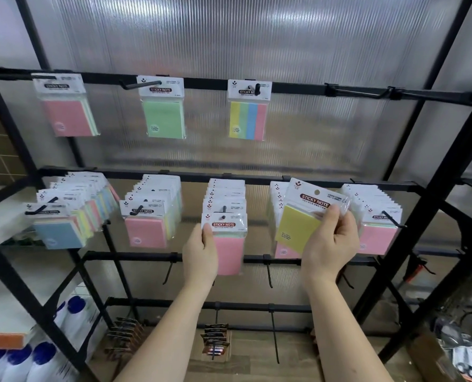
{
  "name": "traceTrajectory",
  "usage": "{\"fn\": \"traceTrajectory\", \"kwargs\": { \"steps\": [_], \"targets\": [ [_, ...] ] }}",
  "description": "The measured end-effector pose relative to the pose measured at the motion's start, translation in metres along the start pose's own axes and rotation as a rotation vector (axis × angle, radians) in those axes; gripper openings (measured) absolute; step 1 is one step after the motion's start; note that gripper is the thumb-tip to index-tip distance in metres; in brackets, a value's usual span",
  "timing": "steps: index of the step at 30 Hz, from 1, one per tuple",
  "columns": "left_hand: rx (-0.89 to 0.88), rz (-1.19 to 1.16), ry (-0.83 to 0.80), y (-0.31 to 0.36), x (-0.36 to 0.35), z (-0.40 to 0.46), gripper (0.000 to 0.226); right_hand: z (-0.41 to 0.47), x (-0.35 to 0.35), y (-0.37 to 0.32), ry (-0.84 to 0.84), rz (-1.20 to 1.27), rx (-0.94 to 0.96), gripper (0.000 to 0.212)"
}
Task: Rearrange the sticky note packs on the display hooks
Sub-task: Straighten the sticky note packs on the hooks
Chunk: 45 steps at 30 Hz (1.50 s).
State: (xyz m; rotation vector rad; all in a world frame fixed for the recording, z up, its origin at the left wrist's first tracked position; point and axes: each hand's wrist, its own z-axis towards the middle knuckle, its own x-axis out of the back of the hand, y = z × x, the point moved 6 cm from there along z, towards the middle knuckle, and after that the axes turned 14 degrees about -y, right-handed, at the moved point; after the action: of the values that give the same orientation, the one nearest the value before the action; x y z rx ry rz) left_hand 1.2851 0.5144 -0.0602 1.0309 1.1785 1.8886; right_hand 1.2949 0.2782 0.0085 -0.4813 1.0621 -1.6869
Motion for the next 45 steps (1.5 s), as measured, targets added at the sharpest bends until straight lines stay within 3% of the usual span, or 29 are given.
{"fn": "traceTrajectory", "kwargs": {
  "steps": [6,14,19,27,37,45],
  "targets": [
    [-0.102,0.155,0.125,0.019,0.016,-0.004,0.039,0.006,0.0,-0.004,-0.021,-0.025,0.039,0.033],
    [-0.191,0.136,0.225,0.05,0.035,0.017,0.038,0.027,-0.003,-0.025,-0.055,-0.103,0.157,0.036],
    [-0.248,0.101,0.226,0.067,0.042,0.034,0.037,0.036,-0.01,-0.034,-0.023,-0.102,0.193,0.022],
    [-0.417,0.021,0.165,0.089,0.03,0.057,0.038,0.058,-0.005,-0.054,0.116,-0.032,0.185,0.035],
    [-0.469,0.096,0.182,0.119,-0.018,0.052,0.038,0.123,0.016,-0.072,0.031,0.081,0.187,0.046],
    [-0.451,0.144,0.262,0.135,-0.047,0.04,0.041,0.164,0.018,-0.074,-0.098,0.113,0.126,0.042]
  ]
}}
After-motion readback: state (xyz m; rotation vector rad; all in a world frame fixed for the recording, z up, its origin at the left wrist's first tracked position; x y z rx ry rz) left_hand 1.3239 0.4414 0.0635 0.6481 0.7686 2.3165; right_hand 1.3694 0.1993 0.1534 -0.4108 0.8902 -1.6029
